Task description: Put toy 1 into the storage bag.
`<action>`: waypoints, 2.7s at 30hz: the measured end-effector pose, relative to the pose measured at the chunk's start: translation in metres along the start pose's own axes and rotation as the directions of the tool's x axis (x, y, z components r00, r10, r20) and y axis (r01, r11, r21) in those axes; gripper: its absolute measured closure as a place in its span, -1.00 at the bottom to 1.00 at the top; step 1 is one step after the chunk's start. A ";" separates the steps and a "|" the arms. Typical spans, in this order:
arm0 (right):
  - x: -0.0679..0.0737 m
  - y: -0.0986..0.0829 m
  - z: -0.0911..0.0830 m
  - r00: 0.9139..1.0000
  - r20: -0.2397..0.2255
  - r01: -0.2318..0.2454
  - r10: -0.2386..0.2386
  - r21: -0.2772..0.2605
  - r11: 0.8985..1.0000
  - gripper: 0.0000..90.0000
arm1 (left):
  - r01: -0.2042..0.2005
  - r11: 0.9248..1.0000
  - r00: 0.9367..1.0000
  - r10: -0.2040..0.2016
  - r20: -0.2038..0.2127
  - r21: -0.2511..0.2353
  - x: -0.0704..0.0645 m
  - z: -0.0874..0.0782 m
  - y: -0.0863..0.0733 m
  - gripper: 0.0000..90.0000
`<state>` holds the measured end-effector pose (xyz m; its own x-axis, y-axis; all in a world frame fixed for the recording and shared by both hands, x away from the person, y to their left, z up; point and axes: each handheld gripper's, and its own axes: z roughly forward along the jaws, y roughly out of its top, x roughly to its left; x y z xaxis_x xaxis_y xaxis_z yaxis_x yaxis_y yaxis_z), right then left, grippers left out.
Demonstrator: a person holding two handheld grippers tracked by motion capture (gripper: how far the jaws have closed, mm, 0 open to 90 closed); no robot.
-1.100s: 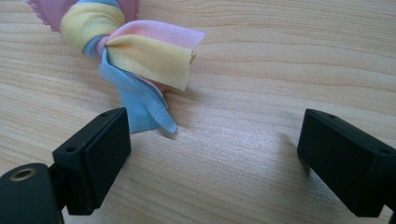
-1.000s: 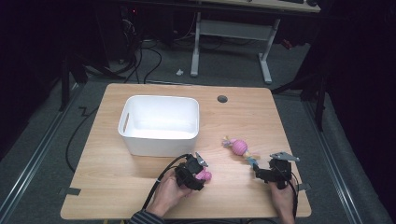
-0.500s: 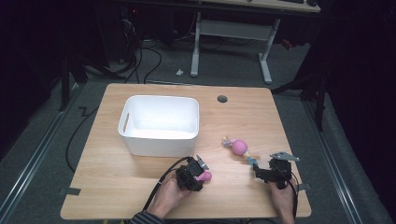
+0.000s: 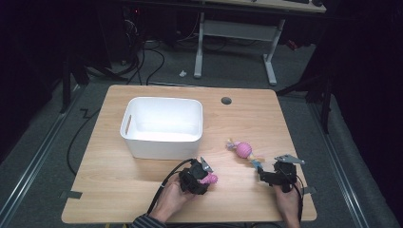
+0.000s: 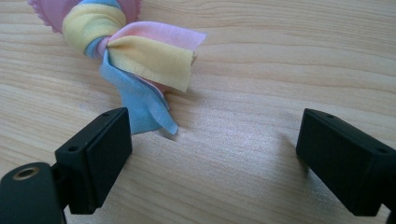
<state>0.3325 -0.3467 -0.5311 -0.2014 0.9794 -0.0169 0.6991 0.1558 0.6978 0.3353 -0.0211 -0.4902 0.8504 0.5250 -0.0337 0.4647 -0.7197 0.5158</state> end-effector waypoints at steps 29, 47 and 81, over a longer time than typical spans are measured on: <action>0.000 0.000 0.000 1.000 -0.002 0.005 -0.005 -0.001 1.000 -0.75 | 0.120 0.982 0.993 -0.120 0.005 -0.145 0.029 -0.070 -0.020 0.31; 0.000 -0.001 -0.001 1.000 -0.004 0.010 -0.010 -0.004 1.000 -0.73 | 0.165 0.960 0.985 -0.173 -0.014 -0.227 0.047 -0.115 -0.025 0.31; 0.000 -0.001 -0.001 1.000 -0.005 0.009 -0.009 -0.004 1.000 -0.73 | 0.178 0.953 0.968 -0.215 -0.132 -0.245 0.105 -0.181 0.003 0.30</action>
<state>0.3315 -0.3465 -0.5310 -0.2112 0.9773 -0.0194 0.6946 0.1640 0.7005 0.3812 0.1139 -0.3369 0.6908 0.7224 -0.0303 0.5338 -0.4812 0.6954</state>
